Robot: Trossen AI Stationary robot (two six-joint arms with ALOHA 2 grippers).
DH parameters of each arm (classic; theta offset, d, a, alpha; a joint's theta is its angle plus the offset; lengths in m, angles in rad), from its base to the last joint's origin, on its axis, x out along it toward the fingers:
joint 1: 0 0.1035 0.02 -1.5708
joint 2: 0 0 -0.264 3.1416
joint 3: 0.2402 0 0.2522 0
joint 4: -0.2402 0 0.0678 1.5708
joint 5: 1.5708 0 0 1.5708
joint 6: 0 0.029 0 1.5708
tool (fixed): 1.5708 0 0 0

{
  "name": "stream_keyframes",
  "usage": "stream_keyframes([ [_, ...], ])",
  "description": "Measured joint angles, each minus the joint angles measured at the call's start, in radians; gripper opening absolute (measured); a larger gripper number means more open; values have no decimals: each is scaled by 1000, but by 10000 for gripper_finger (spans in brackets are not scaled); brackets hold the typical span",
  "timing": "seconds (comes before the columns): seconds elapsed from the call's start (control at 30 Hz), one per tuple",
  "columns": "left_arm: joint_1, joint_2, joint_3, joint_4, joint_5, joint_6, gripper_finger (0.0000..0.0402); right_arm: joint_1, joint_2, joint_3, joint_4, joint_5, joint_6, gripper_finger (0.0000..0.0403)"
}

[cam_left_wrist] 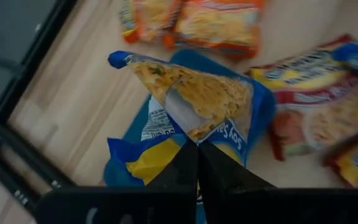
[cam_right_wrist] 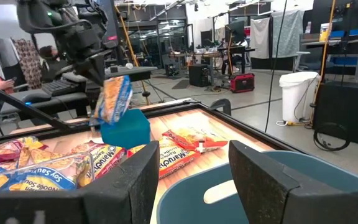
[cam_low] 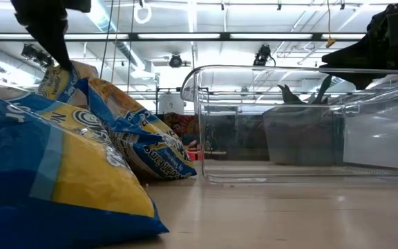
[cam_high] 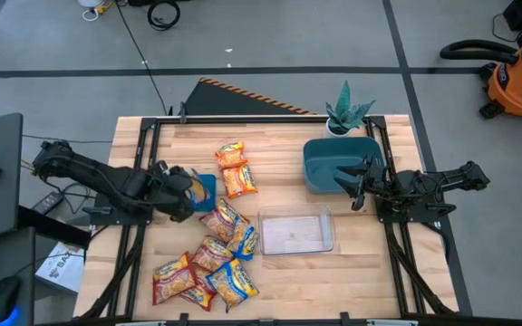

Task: Sort Maruchan noodles
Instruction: Put the blue noodle pack into the blue bin

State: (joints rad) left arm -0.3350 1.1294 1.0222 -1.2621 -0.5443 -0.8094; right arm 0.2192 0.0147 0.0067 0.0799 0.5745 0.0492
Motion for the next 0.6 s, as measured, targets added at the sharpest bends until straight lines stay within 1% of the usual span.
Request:
stream_keyframes([
  [0.23, 89, 0, 0, 1, -2, 46, 8, 0, 0, 0, 0, 0, 0, 199],
  [0.43, 147, 0, -2, 3, 24, 87, 9, 0, 0, 0, 0, 0, 0, 199],
  [0.53, 149, 0, -51, 42, 26, 88, 9, 0, 0, 0, 0, 0, 0, 199],
  [0.6, 149, 0, -97, 77, 54, 96, 9, 0, 0, 0, 0, 0, 0, 199],
])
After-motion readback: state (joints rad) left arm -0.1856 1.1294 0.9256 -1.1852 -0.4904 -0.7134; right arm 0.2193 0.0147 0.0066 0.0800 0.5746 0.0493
